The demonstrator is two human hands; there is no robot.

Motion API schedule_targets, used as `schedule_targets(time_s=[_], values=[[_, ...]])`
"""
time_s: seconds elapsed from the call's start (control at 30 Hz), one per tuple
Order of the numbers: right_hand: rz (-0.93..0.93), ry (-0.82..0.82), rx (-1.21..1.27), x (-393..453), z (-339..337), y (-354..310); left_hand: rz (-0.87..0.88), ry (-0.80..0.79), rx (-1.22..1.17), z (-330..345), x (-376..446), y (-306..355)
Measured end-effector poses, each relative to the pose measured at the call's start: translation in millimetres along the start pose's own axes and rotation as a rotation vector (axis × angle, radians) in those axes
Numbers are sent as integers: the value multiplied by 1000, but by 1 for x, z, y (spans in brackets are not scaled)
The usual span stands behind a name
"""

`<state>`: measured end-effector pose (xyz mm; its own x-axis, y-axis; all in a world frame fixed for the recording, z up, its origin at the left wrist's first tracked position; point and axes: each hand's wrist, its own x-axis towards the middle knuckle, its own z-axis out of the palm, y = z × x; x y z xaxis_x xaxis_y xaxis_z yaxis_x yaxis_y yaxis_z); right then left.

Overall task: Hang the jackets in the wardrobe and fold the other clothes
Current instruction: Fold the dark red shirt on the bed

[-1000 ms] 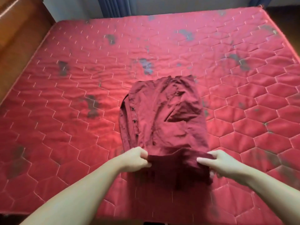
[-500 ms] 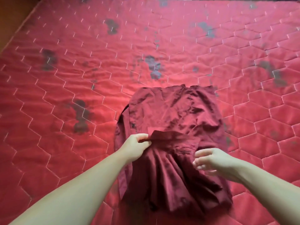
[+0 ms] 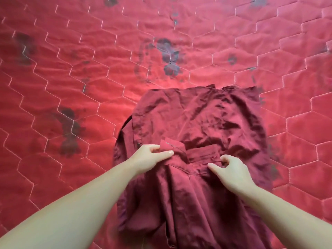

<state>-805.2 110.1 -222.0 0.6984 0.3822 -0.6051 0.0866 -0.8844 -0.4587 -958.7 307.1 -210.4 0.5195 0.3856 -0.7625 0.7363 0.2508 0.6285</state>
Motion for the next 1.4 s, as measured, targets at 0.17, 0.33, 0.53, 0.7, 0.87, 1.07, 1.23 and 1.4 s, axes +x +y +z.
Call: schedule_targets(time_s=[0.17, 0.33, 0.53, 0.7, 0.87, 1.07, 1.23, 1.4], values=[[-292, 77, 154, -3, -18, -20, 134, -22, -102, -8, 0, 4], [-374, 202, 328, 43, -55, -77, 330, 211, -13, -37, 35, 58], [-192, 265, -60, 89, -39, -102, 187, 577, 454, -65, 72, 62], [-536, 201, -380, 61, 14, -99, -7, 671, 461, -94, 79, 29], [-494, 138, -396, 57, 41, -101, -341, 203, -120, -106, 81, 45], [-479, 99, -512, 59, 53, -103, -383, -174, -104, -111, 75, 58], [-494, 97, -584, 62, 54, -103, -145, -253, -466, -110, 67, 65], [-487, 87, -620, 63, 55, -105, -117, -179, -733, -114, 75, 68]])
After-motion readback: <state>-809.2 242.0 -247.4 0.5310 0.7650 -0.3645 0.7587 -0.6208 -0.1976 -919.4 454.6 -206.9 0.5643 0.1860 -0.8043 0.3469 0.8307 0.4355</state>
